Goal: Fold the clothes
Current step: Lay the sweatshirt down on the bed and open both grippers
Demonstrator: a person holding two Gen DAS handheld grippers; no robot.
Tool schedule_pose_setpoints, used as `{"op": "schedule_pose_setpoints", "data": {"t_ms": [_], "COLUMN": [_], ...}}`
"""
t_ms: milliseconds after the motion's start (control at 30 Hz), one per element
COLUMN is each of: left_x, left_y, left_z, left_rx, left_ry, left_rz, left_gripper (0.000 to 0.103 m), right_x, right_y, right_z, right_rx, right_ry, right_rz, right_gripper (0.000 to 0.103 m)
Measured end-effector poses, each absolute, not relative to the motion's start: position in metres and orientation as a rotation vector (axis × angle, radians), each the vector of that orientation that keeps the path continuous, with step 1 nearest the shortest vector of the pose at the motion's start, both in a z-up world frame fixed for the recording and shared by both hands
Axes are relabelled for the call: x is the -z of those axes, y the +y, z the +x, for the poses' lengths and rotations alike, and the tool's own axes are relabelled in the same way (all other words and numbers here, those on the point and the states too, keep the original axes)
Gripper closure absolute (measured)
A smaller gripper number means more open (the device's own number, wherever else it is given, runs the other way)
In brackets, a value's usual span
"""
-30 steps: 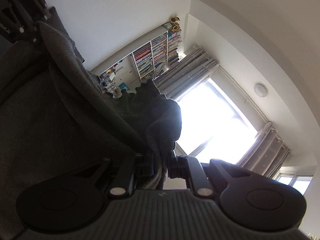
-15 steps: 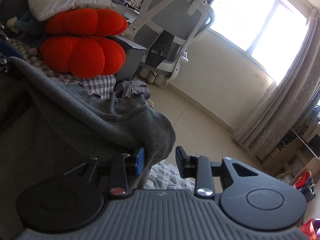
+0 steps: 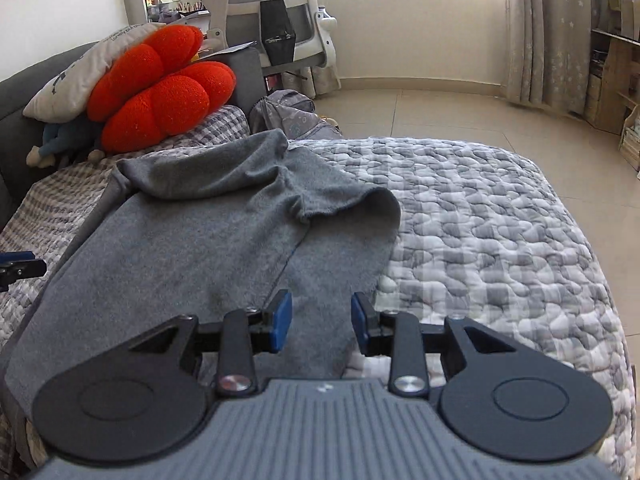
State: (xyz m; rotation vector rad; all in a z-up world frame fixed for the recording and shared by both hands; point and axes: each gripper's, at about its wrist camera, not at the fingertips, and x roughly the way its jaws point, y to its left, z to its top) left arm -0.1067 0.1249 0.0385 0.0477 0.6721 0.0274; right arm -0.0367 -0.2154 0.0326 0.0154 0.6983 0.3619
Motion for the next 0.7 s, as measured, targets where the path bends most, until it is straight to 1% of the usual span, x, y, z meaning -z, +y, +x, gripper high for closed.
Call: {"op": "schedule_pose_setpoints", "data": {"t_ms": [100, 133, 200, 233, 300, 333, 367, 400, 433, 600, 700], "left_x": [-0.028, -0.024, -0.019, -0.017, -0.016, -0.016, -0.017, -0.017, -0.018, -0.035, -0.054], "left_y": [0.120, 0.118, 0.114, 0.114, 0.113, 0.112, 0.111, 0.111, 0.111, 0.121, 0.135], "left_z": [-0.110, -0.109, -0.105, -0.103, -0.101, -0.101, -0.100, -0.100, -0.100, -0.097, -0.094], "left_rx": [-0.037, -0.049, -0.082, -0.092, -0.107, -0.112, -0.116, -0.121, -0.126, -0.159, -0.191], "left_ry": [0.704, 0.713, 0.727, 0.730, 0.729, 0.728, 0.726, 0.724, 0.720, 0.674, 0.631], "left_rz": [0.053, 0.064, 0.095, 0.102, 0.109, 0.112, 0.114, 0.116, 0.119, 0.133, 0.146], "left_gripper": [0.061, 0.061, 0.061, 0.062, 0.071, 0.082, 0.091, 0.096, 0.099, 0.100, 0.100], "right_x": [-0.021, -0.021, -0.019, -0.019, -0.018, -0.018, -0.017, -0.017, -0.017, -0.019, -0.029], "right_y": [-0.218, -0.214, -0.204, -0.198, -0.193, -0.192, -0.190, -0.192, -0.193, -0.204, -0.201], "right_z": [-0.050, -0.052, -0.055, -0.055, -0.056, -0.057, -0.051, -0.050, -0.050, -0.053, -0.054], "right_rx": [-0.373, -0.371, -0.364, -0.360, -0.355, -0.341, -0.323, -0.317, -0.312, -0.294, -0.235], "right_ry": [0.731, 0.729, 0.719, 0.717, 0.719, 0.717, 0.715, 0.712, 0.708, 0.671, 0.599], "right_rz": [0.064, 0.056, 0.016, 0.004, 0.014, 0.016, 0.021, 0.035, 0.049, 0.075, -0.029], "right_gripper": [0.069, 0.067, 0.061, 0.061, 0.070, 0.074, 0.084, 0.094, 0.097, 0.099, 0.100]}}
